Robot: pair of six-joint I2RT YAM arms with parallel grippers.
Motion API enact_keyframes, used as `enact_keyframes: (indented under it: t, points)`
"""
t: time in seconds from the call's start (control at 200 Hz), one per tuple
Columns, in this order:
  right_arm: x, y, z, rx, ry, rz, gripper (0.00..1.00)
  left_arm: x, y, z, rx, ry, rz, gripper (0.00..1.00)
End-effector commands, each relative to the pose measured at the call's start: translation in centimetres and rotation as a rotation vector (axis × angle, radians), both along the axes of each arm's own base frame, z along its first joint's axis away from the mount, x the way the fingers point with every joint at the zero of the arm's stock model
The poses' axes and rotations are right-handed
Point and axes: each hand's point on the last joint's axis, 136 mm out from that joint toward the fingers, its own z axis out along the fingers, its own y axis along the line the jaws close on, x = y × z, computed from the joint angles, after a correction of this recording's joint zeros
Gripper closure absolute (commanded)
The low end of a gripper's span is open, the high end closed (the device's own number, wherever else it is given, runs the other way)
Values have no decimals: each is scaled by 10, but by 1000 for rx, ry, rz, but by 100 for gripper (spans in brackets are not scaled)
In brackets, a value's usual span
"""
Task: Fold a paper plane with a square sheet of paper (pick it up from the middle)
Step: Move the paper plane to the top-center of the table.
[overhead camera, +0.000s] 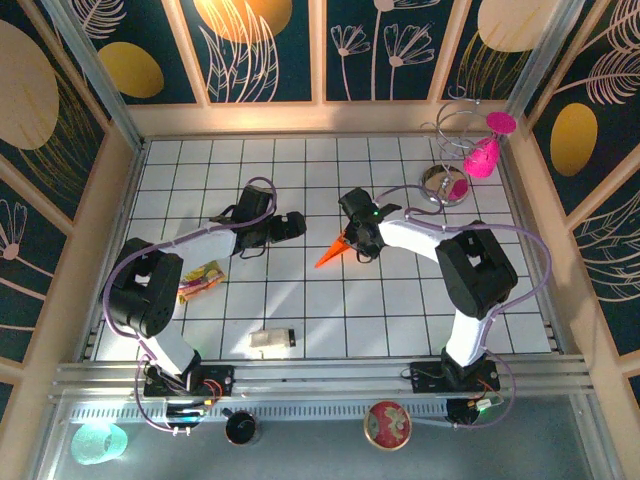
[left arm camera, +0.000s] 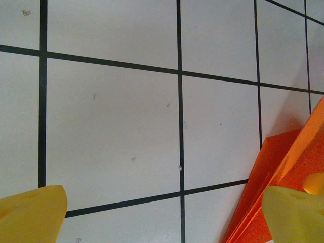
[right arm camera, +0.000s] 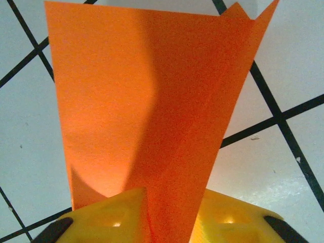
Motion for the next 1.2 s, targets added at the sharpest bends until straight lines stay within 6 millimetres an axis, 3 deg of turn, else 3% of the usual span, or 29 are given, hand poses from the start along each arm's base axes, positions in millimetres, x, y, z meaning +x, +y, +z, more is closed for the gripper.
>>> enact_keyframes:
  t: [0.0, 0.21, 0.355, 0.461, 0.566, 0.666, 0.761, 0.951, 1.121, 1.196]
  points:
    - [-5, -2, 8, 4, -16, -17, 76, 5, -3, 1, -19, -3, 1, 2]
    - [-4, -1, 7, 22, -20, -8, 96, 5, -3, 2, -25, -2, 9, 2]
    - [6, 6, 13, 14, -55, 59, 100, 11, 2, 14, -49, -27, 46, 2]
    - [22, 26, 36, 52, -142, 185, 100, 14, 18, 19, -102, -31, 113, 1]
    - [36, 60, 65, 166, -257, 372, 100, 15, 35, 19, -210, -24, 186, 1]
    - [40, 86, 88, 284, -351, 511, 100, 13, 43, 15, -291, -4, 214, 1]
    - [39, 103, 97, 400, -380, 583, 100, 10, 47, 10, -337, 18, 236, 2]
    - [34, 110, 72, 564, -325, 608, 100, 6, 51, 6, -376, 30, 263, 7]
    - [20, 112, 45, 623, -260, 621, 100, 2, 44, -1, -393, 60, 230, 22]
    - [25, 98, 35, 627, -245, 593, 100, -1, 40, -3, -412, 75, 214, 26]
